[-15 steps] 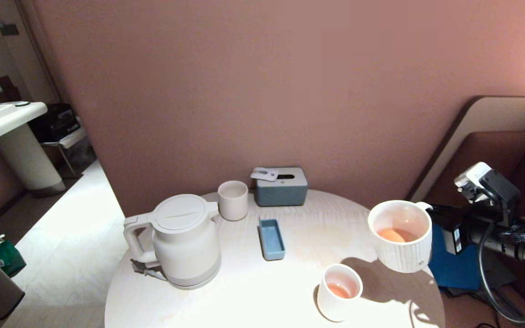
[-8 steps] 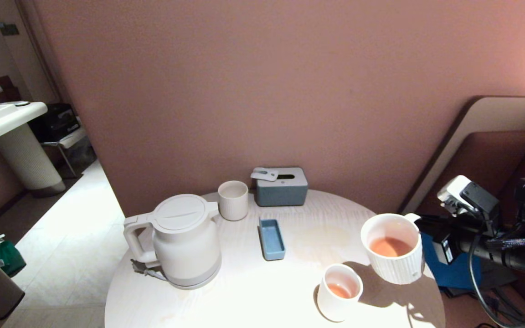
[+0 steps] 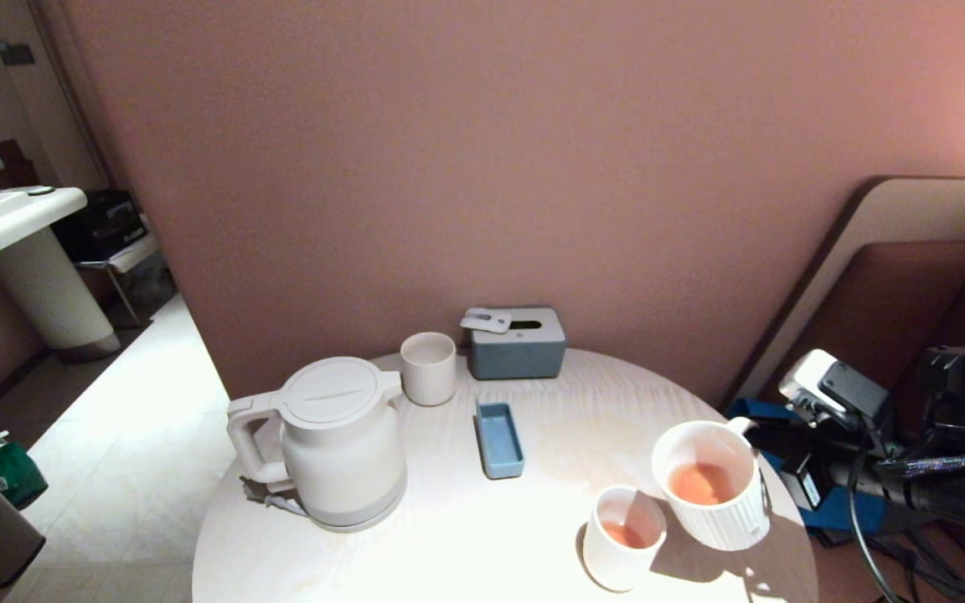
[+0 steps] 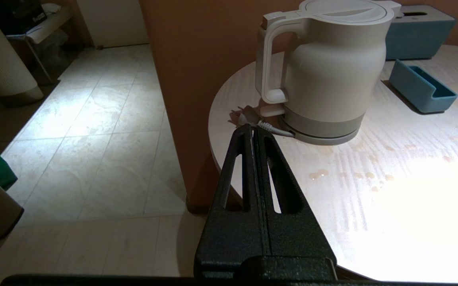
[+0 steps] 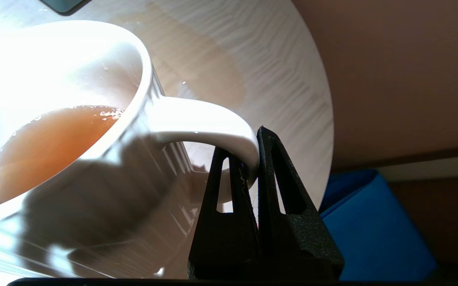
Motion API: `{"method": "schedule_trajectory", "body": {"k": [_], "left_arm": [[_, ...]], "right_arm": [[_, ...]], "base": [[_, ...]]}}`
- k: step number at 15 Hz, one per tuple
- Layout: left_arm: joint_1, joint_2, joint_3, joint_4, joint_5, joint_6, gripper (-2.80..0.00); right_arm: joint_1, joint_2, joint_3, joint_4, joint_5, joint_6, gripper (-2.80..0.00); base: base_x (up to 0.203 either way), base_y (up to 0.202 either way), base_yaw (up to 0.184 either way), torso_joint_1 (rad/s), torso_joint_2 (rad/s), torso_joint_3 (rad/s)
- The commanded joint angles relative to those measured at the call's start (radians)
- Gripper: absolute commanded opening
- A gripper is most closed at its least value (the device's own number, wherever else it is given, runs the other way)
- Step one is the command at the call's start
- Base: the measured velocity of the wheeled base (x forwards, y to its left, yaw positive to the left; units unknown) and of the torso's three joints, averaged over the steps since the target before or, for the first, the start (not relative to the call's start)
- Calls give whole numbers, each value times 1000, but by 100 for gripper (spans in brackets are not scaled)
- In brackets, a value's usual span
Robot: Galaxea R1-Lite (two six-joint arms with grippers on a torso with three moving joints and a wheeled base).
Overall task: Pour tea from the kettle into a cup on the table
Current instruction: Pour water into another cup
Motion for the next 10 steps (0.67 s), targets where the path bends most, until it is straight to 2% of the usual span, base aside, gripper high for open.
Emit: {"method": "schedule_trajectory", "body": {"k": [1, 5, 10], "left_arm": [[0, 1, 0, 0, 0, 0, -280], [0, 1, 0, 0, 0, 0, -280], [0, 1, 0, 0, 0, 0, -280]], "right_arm": [[1, 13, -17, -4, 0, -17, -280], [4, 33, -54, -2, -27, -77, -280], [56, 45, -74, 0, -82, -137, -280]], "base": [[0, 0, 0, 0, 0, 0], [0, 0, 0, 0, 0, 0], [0, 0, 0, 0, 0, 0]]}}
